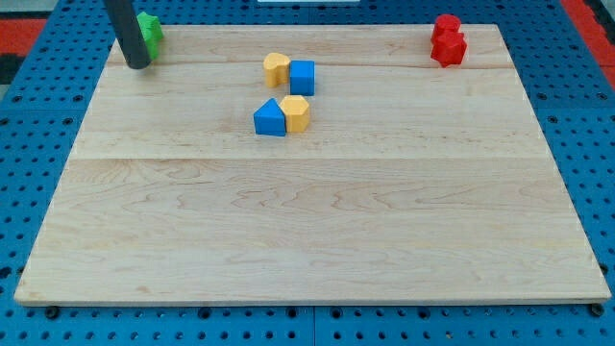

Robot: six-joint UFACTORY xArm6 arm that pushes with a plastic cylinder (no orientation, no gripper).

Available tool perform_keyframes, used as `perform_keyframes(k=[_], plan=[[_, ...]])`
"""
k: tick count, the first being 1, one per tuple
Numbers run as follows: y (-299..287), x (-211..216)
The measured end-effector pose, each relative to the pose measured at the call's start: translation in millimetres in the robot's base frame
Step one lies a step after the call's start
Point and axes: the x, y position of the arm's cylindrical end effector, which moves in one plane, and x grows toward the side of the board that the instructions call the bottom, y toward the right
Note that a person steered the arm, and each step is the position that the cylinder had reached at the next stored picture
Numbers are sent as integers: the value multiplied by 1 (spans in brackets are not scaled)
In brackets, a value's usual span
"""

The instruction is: Move the yellow heart towards the top center

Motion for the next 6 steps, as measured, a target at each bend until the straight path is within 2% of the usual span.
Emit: perform_keyframes(k=[1, 2, 3, 4, 6], plan=[[54, 19], [119, 19], [158, 29], [178, 32], [201, -4]])
